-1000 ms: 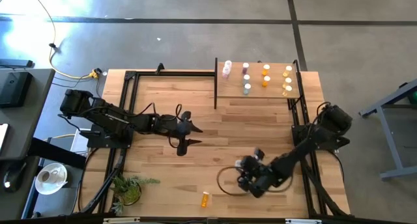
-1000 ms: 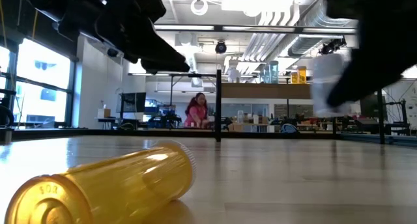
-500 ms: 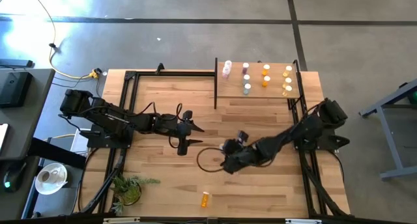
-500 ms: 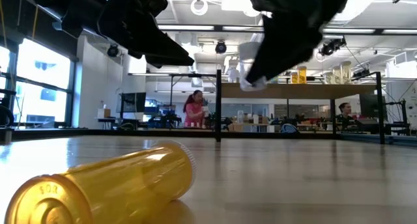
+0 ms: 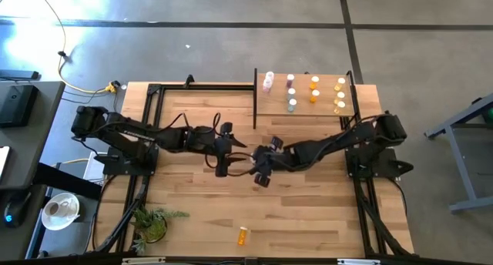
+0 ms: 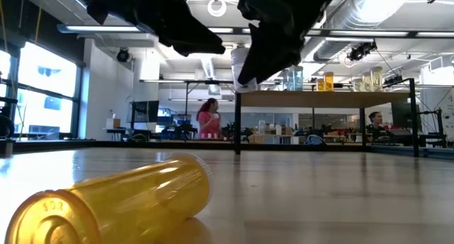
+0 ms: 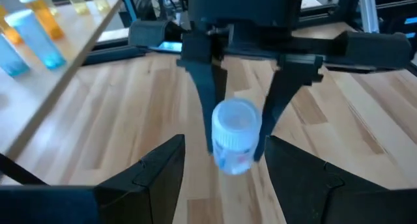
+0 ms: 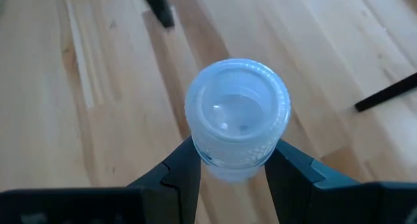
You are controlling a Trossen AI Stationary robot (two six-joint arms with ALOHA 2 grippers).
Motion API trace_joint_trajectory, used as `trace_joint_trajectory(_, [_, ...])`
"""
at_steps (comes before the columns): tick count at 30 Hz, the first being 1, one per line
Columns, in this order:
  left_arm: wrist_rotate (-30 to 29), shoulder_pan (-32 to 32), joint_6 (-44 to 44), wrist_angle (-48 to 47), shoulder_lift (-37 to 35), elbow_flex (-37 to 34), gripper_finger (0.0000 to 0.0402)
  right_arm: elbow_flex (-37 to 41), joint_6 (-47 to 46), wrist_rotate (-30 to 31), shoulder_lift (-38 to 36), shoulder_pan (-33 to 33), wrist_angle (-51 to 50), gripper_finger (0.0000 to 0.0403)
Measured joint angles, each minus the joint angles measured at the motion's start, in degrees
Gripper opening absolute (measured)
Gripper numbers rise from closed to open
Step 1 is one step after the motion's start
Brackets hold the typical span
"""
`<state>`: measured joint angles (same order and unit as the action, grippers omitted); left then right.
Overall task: Pick and place medicine bottles onto shelf by color
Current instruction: Put the transparent pill bottle on the shelf aligned with the other transparent pill bottles
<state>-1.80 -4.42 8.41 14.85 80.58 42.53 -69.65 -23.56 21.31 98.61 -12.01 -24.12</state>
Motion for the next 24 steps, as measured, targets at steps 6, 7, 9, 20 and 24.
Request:
trace_joint_trajectory(6, [3.7,-2.5,2.7,0.0,0.0,0.4,0.0202,-2.0,2.1,-0.5,0.0,3.0,0.0,0.0129])
trace_joint_trajectory(7, [4.0,-2.9,2.7,0.0,0.0,0.4,0.0202,-2.1,2.6,-0.5,0.0,3.5,0.0,0.0129])
trace_joint_trajectory(9, [4.2,-3.7,2.7,0.0,0.0,0.4,0.0202,-2.3,3.2,-0.6,0.0,4.3,0.1,0.0129])
trace_joint_trajectory(20, [5.2,-7.6,2.8,1.8,0.0,0.4,0.0202,-2.3,7.2,-3.3,0.0,8.0,4.8,0.0129])
trace_joint_trajectory(24, [6.3,-8.4,2.8,2.0,0.0,0.4,0.0202,-2.3,7.2,-4.2,0.0,9.0,5.0,0.0129])
